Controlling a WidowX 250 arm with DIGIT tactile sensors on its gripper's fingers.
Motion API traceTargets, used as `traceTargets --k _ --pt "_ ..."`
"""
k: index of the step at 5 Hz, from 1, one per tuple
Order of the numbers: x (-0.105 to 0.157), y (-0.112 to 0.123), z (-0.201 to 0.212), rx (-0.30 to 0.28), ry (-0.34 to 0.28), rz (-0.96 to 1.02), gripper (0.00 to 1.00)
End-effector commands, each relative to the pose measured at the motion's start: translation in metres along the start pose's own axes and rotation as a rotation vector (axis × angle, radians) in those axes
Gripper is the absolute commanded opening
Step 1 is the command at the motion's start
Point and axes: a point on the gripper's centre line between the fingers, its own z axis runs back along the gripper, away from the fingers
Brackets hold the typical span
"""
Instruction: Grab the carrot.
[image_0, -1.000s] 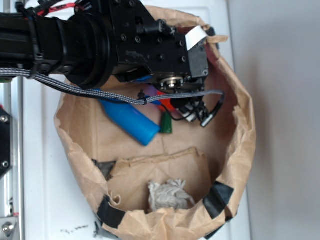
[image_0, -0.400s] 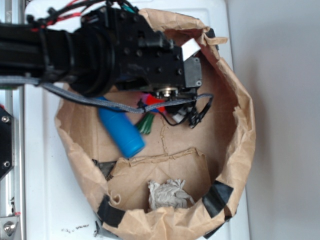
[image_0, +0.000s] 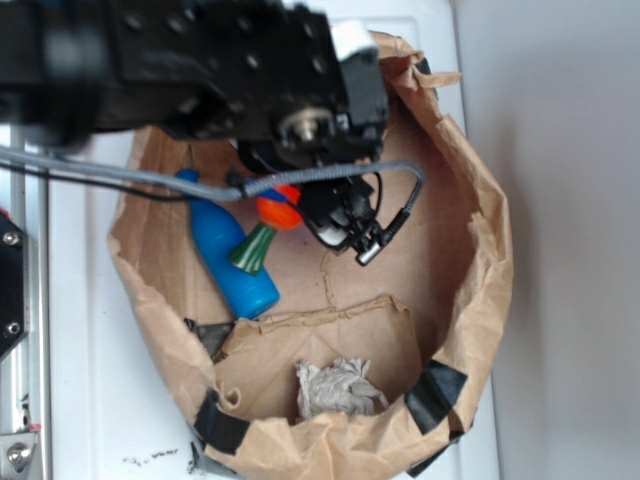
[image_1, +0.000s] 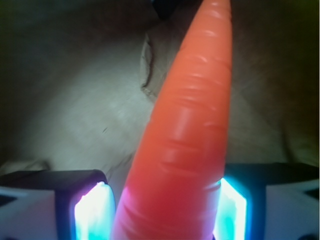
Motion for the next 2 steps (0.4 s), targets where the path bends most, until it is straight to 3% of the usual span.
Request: traceTargets --k 1,2 --pt "0.0079 -0.0088 0.0654 0.001 -0.017 -0.081 0.0" --pt "0.0051 -0.0183 0.0687 0.043 -0.081 -0.165 0.0"
